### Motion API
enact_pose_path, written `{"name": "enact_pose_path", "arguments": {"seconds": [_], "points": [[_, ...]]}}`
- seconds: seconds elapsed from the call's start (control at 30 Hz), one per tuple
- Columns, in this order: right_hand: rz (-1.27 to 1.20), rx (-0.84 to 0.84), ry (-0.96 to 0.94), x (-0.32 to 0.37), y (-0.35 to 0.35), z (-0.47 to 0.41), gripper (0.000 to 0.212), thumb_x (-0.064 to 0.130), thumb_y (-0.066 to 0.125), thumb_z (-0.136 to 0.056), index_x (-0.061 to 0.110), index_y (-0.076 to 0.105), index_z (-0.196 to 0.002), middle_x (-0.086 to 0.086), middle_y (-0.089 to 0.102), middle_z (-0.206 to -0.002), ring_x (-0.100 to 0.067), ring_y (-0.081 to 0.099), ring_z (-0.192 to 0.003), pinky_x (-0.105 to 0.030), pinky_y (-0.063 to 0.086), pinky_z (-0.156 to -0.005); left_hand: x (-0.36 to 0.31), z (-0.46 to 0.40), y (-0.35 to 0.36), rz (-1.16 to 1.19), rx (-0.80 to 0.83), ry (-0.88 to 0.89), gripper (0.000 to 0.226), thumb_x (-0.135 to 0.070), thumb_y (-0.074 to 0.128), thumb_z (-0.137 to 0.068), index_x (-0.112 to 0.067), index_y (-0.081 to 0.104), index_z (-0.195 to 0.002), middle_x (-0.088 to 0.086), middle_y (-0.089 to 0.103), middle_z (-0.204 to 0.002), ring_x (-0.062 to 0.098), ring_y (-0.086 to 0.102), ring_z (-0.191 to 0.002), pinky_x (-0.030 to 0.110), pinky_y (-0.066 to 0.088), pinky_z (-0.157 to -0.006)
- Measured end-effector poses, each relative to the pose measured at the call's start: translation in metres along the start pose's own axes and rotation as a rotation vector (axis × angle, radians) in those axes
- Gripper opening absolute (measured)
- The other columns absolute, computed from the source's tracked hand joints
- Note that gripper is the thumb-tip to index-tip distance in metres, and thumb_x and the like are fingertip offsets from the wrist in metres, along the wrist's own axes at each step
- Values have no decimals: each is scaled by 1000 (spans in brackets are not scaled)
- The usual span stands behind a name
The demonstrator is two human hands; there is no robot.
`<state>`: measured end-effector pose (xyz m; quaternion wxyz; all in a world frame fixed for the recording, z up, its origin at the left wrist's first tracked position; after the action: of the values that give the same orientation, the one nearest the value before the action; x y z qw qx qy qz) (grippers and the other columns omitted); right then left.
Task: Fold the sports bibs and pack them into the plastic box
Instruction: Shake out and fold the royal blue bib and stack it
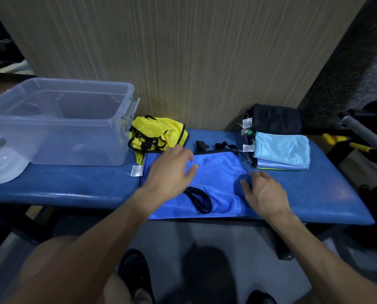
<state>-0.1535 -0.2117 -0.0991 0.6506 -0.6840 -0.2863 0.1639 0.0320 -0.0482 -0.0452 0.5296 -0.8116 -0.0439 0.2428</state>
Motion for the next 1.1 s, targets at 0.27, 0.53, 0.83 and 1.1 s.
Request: {"name": "enact_pose_path", "arguments": {"seconds": [0.27, 0.53, 0.83, 1.1], "points": [[-470, 97, 263, -23, 21, -7, 46, 50, 63, -94, 13, 51, -70, -4, 57, -66, -34, 58, -78, -36, 39, -65, -17, -2, 71, -24, 365, 55, 33, -46, 44, -105, -23, 63, -90, -8, 51, -111, 20, 46, -108, 42, 42, -95], [-701, 105, 267, -8, 14, -10, 39, 34, 66, -96, 9, 52, -69, -3, 51, -59, -24, 50, -61, -34, 37, -54, -3, 4, 100, -92, 600, -94, 84, -79, 40, -90, -41, 12, -160, -8, -9, -170, 26, -13, -156, 58, -8, -123], [-1443, 337, 369, 10, 18, -6, 15, 8, 58, -100, 9, 71, -107, -12, 78, -98, -25, 75, -81, -31, 59, -62, 3, -2, 105, -91, 553, -26, 82, -80, 29, -92, -45, -2, -160, -12, -25, -166, 20, -32, -151, 55, -17, -121], [-1546, 310, 260, 45, -12, -11, 27, 7, 53, -100, 12, 69, -122, -14, 76, -112, -35, 69, -111, -44, 56, -94, 8, -13, 81, 180, 461, -31, 70, -64, 51, -96, -38, 32, -157, -12, 19, -167, 14, 7, -156, 40, 8, -127]]}}
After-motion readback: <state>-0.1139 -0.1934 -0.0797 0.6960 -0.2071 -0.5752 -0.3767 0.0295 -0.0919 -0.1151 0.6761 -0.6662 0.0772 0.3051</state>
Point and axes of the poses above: each hand's wrist, its own z-axis away from the middle knuckle, its own y-axis out of the palm, x = y × z, the point moved 9 cm from there along -z, towards the middle knuckle
